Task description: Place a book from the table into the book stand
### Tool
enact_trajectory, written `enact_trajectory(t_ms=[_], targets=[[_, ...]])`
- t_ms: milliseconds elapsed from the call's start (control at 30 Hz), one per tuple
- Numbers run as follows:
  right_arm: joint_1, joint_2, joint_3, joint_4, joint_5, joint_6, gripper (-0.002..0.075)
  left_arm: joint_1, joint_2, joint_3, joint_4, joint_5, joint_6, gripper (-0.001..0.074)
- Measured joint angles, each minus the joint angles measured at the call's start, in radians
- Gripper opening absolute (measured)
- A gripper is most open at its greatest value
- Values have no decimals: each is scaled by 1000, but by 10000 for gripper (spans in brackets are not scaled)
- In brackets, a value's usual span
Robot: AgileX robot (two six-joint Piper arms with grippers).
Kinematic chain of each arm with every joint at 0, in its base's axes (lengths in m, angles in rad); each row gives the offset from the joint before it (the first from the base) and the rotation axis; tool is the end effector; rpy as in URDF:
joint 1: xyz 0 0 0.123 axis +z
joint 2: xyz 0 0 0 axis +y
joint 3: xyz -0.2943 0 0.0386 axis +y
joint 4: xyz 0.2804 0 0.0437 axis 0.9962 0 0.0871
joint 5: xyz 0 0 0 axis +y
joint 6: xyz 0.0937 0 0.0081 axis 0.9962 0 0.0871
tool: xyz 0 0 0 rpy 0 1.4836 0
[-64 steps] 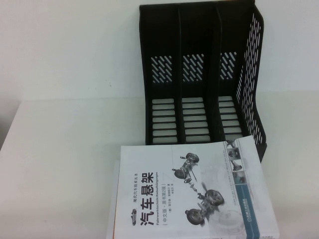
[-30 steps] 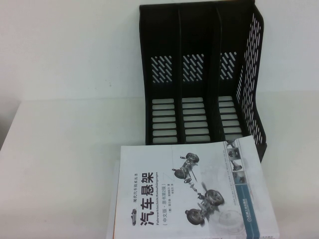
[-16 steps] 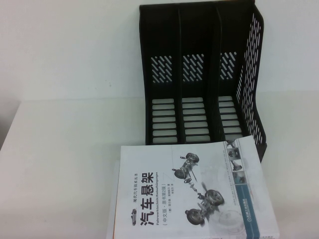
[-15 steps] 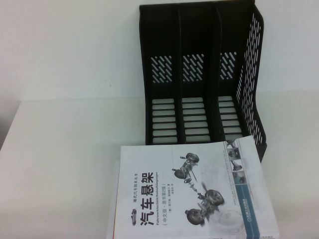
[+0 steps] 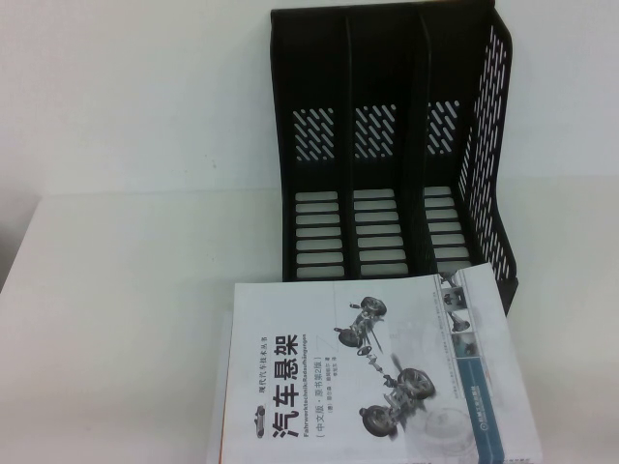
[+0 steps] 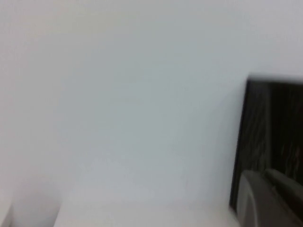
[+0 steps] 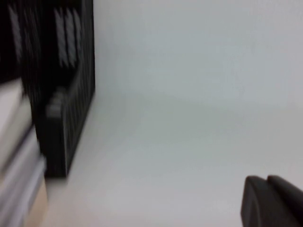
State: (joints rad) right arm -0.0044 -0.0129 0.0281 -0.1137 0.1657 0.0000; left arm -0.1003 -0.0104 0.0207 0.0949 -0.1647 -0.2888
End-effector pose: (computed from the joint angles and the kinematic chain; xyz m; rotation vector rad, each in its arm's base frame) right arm 0.0799 -0.0021 0.1884 -0.0755 1.6628 -0.1039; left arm 0.0770 -0.0092 0.2217 -0.0501 1.3336 -0.2608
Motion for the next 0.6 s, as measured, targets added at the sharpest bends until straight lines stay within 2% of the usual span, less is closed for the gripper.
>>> enact_trajectory(t_ms=[333,467,600], targets=[[0,0,0,0,-535,59,-3,0,0,0,2,-448,0,-4],[0,0,0,4,-675,169,-3,0,-2,0,3,-495,0,-4],[0,0,0,4,-709,204,-3,0,-2,0,7,-493,0,-4]])
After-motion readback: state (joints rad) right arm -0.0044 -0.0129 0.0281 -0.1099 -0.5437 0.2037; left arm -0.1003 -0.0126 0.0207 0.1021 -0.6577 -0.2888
